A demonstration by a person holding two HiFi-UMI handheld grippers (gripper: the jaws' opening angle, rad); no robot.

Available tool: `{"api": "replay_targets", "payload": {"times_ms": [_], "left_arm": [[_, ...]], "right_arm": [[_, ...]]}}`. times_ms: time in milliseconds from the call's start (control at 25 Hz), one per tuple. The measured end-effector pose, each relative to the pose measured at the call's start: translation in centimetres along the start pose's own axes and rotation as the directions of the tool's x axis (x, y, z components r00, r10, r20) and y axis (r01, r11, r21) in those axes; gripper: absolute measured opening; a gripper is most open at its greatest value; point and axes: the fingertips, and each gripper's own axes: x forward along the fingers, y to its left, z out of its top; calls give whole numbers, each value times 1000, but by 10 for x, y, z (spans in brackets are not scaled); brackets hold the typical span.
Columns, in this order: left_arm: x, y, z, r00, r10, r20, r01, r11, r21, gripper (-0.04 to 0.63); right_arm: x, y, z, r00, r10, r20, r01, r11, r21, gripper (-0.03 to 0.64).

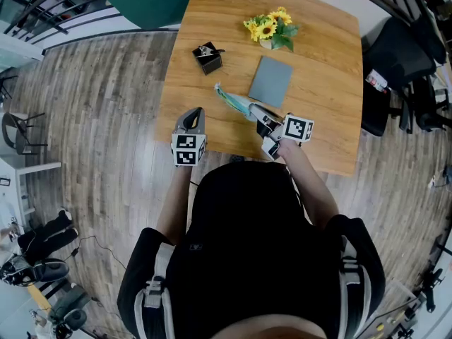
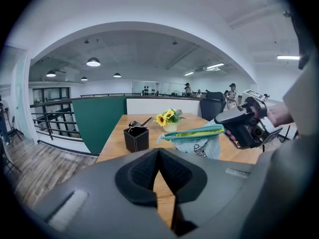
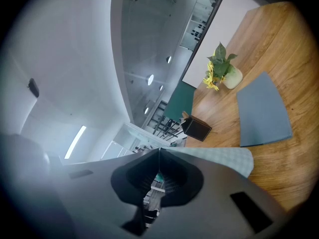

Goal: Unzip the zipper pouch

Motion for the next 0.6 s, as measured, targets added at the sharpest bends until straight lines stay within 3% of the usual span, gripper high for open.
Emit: {"api": "replay_targets", "payload": {"times_ms": [600], "left_arm": [[-3, 1, -4, 1000, -3, 4, 3, 1000, -12, 2]], "right_arm": [[-3, 3, 2, 1000, 4, 12, -4, 1000, -15, 6]]}}
